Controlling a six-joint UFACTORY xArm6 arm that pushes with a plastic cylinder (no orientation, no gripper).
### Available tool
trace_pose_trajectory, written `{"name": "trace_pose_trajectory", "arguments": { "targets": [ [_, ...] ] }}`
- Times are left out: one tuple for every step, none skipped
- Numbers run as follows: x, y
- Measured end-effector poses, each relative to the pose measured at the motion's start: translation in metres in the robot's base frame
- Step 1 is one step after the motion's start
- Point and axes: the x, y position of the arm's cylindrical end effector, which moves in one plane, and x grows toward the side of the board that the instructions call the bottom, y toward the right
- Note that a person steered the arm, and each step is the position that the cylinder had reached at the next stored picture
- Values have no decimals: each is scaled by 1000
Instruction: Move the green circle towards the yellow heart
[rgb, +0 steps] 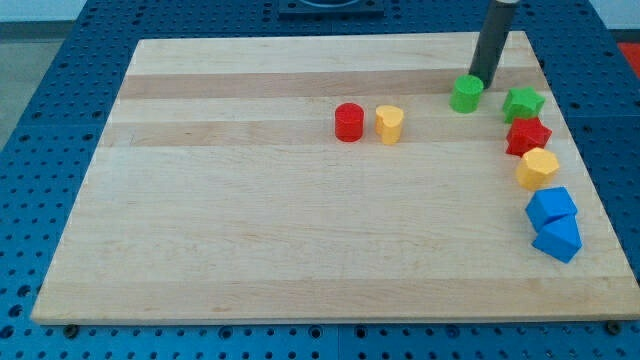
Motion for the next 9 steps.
{"name": "trace_pose_trajectory", "arguments": {
  "targets": [
    [24, 0],
    [51, 0],
    [80, 0],
    [83, -1],
    [61, -1],
    [44, -11],
    [43, -40],
    [43, -63],
    [43, -83]
  ]
}}
